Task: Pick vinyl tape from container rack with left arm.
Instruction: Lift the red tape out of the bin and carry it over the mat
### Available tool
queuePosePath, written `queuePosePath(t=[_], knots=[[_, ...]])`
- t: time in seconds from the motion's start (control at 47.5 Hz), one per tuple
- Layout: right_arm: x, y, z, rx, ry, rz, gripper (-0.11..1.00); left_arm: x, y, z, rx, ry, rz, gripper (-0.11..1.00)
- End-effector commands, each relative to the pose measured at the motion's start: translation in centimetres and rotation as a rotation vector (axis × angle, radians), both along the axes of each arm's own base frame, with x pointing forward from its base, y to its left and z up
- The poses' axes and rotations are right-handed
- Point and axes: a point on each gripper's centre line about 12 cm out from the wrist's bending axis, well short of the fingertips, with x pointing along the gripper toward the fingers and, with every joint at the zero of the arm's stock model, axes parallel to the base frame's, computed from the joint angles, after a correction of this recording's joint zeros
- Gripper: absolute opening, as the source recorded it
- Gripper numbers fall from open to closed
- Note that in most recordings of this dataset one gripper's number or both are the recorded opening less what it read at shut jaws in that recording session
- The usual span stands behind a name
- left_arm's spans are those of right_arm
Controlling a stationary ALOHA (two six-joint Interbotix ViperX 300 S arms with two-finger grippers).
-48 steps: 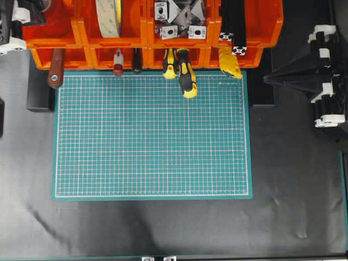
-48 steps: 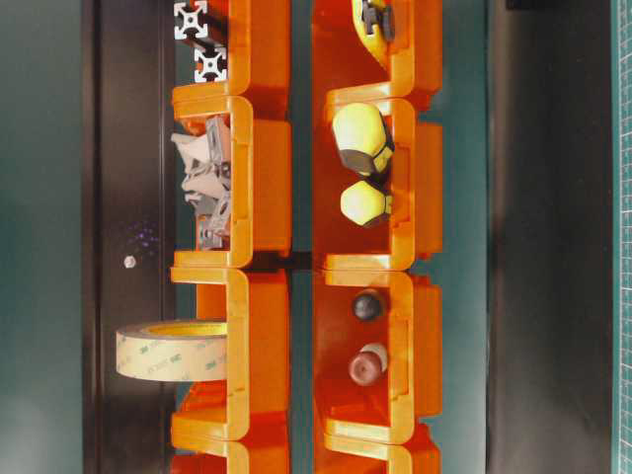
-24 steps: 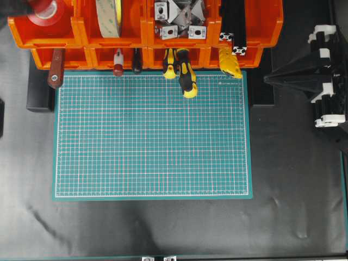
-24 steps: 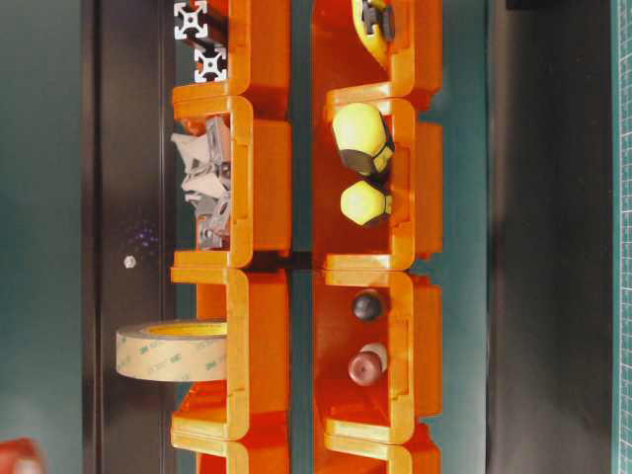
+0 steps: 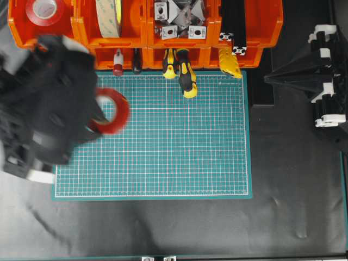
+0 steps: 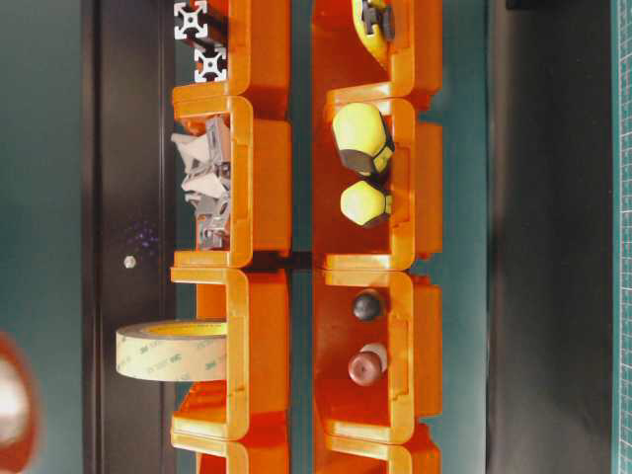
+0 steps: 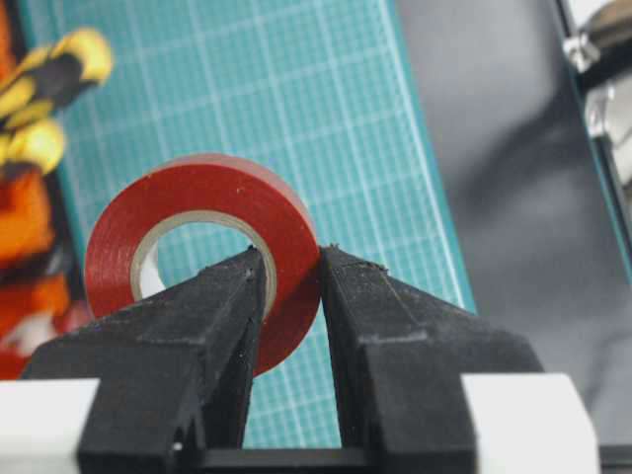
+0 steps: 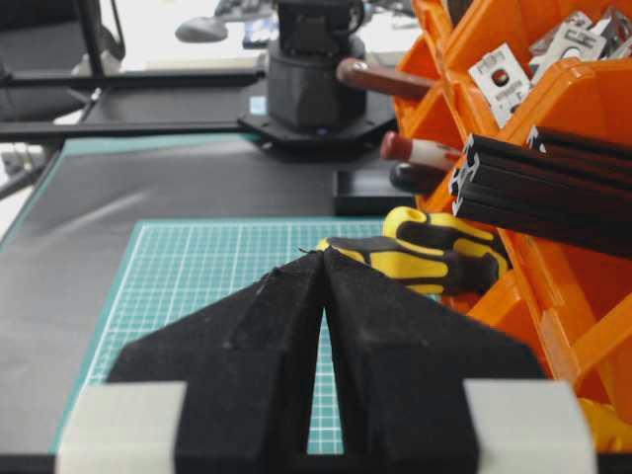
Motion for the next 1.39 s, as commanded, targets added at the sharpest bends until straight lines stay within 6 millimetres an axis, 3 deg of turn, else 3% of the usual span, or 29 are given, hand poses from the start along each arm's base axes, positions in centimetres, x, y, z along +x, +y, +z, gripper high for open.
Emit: queuePosePath(t=[0.0,0.421,0.632,0.821,1.368], knots=[[0.1,0.0,1.1,0.001,-0.040,-0.002,0.00,0.9,-0.9,-2.3,-0.003,-0.032,-0.027,0.19],[-0.7,0.0,2.0,0.003,-0.077,-0.002,0.00,4.4,-1.8,-17.1,0.044,0.112,-0.067,0.19],[-0.9,0.0,2.3,0.002,-0.086,-0.002,0.00,5.3,-1.9,-21.1,0.056,0.171,-0.068,0.19],[-1.0,0.0,2.4,0.013,-0.092,-0.003,0.00,5.6,-2.0,-22.2,0.061,0.192,-0.069,0.19],[-1.0,0.0,2.5,0.013,-0.098,-0.003,0.00,5.7,-1.5,-22.1,0.059,0.188,-0.058,0.19]])
